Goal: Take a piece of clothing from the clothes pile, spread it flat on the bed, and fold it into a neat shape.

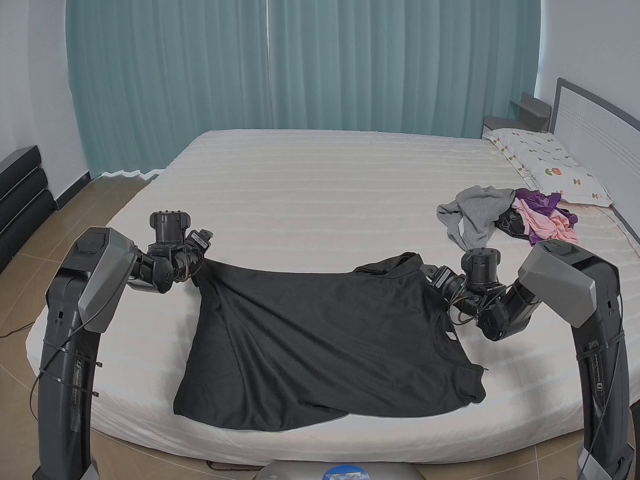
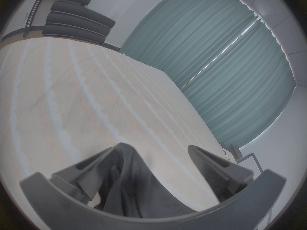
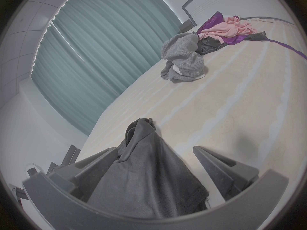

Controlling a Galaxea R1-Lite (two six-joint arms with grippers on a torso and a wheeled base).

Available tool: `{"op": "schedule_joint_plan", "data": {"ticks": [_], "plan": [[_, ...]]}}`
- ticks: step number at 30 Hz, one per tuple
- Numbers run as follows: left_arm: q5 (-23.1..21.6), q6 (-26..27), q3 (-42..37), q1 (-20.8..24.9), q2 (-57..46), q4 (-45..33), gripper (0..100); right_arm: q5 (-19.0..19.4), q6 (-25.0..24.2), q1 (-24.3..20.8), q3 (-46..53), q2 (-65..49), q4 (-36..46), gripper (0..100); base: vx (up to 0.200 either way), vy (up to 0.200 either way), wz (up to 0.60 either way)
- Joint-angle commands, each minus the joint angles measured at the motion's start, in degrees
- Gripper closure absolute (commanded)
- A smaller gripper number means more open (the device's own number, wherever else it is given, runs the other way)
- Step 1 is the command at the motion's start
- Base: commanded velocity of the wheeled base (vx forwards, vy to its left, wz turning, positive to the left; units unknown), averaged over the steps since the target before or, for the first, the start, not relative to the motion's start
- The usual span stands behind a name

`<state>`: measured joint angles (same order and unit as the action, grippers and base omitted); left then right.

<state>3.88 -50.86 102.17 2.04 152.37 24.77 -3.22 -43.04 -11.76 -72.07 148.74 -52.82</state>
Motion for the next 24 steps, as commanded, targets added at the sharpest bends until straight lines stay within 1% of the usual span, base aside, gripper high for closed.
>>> {"op": "schedule_joint_plan", "data": {"ticks": [1,2,4,6,10,13,17,18,19,20,22,24], "plan": [[-3.2,-1.4,-6.5,-1.1,-5.3,0.5,0,0.4,0.2,0.9,-0.2,-1.6,0.4,0,0.0,0.0,0.0],[-4.0,-1.8,-8.0,-1.3,-6.2,0.5,0,0.5,0.2,0.9,-0.2,-1.9,0.5,0,0.0,0.0,0.0],[-7.9,-3.0,-13.0,-2.2,-10.0,0.6,0,1.5,0.2,1.5,-0.2,-2.8,1.1,0,0.0,0.0,0.0],[-11.9,-4.0,-17.5,-3.0,-13.3,0.6,0,3.3,0.2,2.0,0.6,-3.2,1.7,0,0.0,0.0,0.0],[-17.3,-4.6,-25.4,-4.3,-19.1,0.7,0,3.8,0.2,2.4,1.4,-3.4,3.6,0,0.0,0.0,0.0],[-18.7,-3.8,-31.9,-4.6,-22.5,1.6,0,3.9,0.2,3.1,3.3,-4.1,3.5,0,0.0,0.0,0.0],[-20.8,-4.0,-44.4,-4.6,-27.4,10.2,0,4.6,-0.6,4.6,7.7,-8.6,3.2,0,0.0,0.0,0.0],[-20.8,-4.0,-44.4,-4.6,-27.4,10.2,0,4.6,-0.6,4.6,7.7,-8.6,3.2,0,0.0,0.0,0.0],[-22.0,-4.1,-50.5,-4.6,-29.3,15.0,0,7.0,-1.3,4.9,11.6,-11.5,3.0,0,0.0,0.0,0.0],[-22.4,-4.0,-53.6,-4.4,-30.2,16.8,0,8.8,-1.4,5.2,14.3,-13.3,2.9,0,0.0,0.0,0.0],[-22.5,-3.9,-58.4,-3.9,-31.3,19.7,0,11.5,-0.9,5.5,20.0,-16.1,2.0,0,0.0,0.0,0.0],[-22.7,-4.1,-62.7,-3.3,-32.8,21.8,0,13.4,-1.1,5.8,25.6,-18.7,-1.5,0,0.0,0.0,0.0]]}}
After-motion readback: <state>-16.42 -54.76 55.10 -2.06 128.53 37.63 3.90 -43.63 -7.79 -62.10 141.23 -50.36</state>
